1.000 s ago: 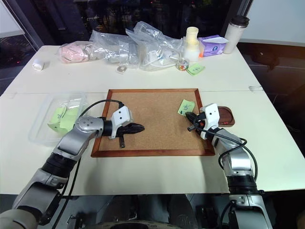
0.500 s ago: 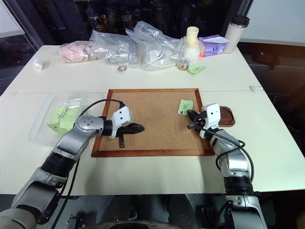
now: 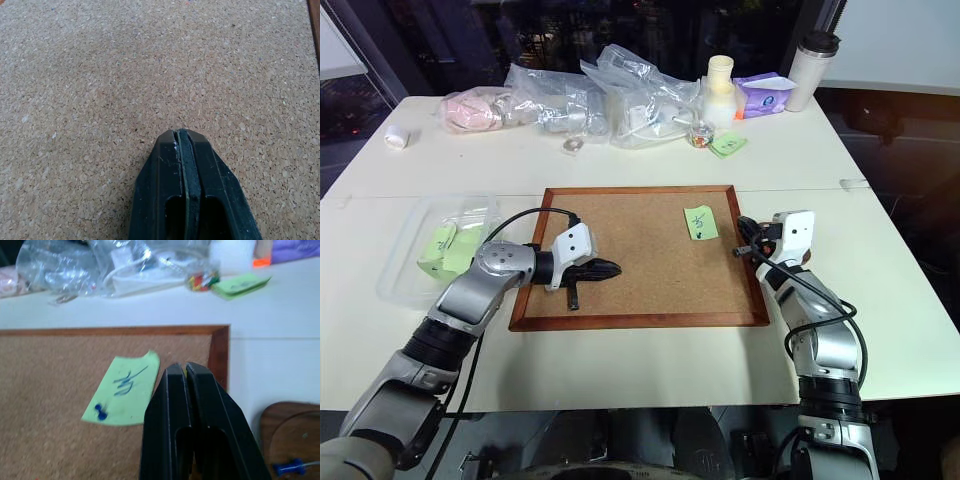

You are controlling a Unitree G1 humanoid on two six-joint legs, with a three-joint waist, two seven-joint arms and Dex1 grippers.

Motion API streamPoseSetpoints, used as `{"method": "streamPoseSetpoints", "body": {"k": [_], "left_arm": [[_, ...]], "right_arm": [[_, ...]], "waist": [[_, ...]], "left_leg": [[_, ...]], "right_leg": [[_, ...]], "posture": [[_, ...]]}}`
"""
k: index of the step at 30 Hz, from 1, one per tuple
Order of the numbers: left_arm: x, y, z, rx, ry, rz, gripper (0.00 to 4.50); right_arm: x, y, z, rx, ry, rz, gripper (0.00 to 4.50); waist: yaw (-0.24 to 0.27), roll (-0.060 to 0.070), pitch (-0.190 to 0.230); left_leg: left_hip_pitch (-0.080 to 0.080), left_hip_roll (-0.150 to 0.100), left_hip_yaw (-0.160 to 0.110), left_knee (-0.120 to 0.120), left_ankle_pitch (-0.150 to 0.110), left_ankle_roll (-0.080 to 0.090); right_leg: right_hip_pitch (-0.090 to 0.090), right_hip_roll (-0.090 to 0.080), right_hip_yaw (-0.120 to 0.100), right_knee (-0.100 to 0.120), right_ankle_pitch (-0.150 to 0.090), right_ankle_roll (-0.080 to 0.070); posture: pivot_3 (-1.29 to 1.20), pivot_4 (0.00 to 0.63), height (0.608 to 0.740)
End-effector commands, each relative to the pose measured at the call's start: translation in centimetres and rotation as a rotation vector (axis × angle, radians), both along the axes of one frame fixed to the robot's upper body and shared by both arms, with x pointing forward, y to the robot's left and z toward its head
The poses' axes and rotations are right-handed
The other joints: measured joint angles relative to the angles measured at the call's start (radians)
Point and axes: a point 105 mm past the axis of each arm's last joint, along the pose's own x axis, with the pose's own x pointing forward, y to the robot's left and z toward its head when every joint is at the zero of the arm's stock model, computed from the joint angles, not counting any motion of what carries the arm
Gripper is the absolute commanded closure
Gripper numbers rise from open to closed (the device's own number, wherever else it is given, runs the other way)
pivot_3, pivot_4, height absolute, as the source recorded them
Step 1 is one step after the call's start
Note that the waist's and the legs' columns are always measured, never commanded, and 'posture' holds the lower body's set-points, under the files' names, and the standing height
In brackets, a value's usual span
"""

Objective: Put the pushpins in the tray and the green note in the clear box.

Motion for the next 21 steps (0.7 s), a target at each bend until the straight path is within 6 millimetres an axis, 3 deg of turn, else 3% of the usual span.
{"method": "streamPoseSetpoints", "body": {"k": [1, 5, 16, 19, 21], "left_arm": [[-0.4, 1.1, -2.6, 0.063, 0.089, 0.036, 4.5], [-0.5, 1.2, -2.4, 0.043, 0.079, 0.049, 4.5], [-1.0, 1.0, -2.6, 0.034, 0.1, 0.045, 4.5], [-0.8, 1.2, -2.7, 0.04, 0.094, 0.057, 4.5], [-1.1, 1.3, -2.8, 0.038, 0.093, 0.061, 4.5]], "right_arm": [[-0.9, -3.3, 1.2, -0.038, -0.03, -0.118, 4.49], [-1.8, -5.3, -0.3, -0.066, 0.045, -0.179, 4.49], [-0.9, -5.9, -1.7, -0.072, 0.102, -0.165, 4.49], [-0.8, -6.1, -1.9, -0.074, 0.108, -0.172, 3.6], [-1.1, -6.1, -2.0, -0.063, 0.104, -0.17, 2.54]], "waist": [[0.001, 0.0, 0.0], [-0.002, 0.0, 0.0], [0.0, 0.001, 0.0], [0.0, 0.001, 0.0], [0.0, 0.001, 0.0]], "left_leg": [[0.0, 0.0, 0.0, 0.0, 0.0, 0.0], [0.0, 0.0, 0.0, -0.001, 0.0, 0.0], [0.0, 0.0, 0.0, -0.003, 0.0, 0.0], [0.0, 0.0, 0.001, -0.003, 0.0, 0.0], [0.0, 0.0, 0.001, -0.003, 0.0, 0.0]], "right_leg": [[0.0, 0.0, 0.0, 0.0, 0.0, 0.0], [0.0, 0.0, 0.0, -0.001, 0.0, 0.0], [0.0, 0.0, 0.001, -0.002, 0.0, 0.0], [0.0, 0.0, 0.0, -0.003, 0.0, 0.0], [0.0, 0.0, 0.001, -0.003, 0.0, 0.0]], "posture": [[0.0, 0.15, 0.734], [0.0, 0.15, 0.734], [0.0, 0.15, 0.734], [0.0, 0.15, 0.734], [0.0, 0.15, 0.734]]}}
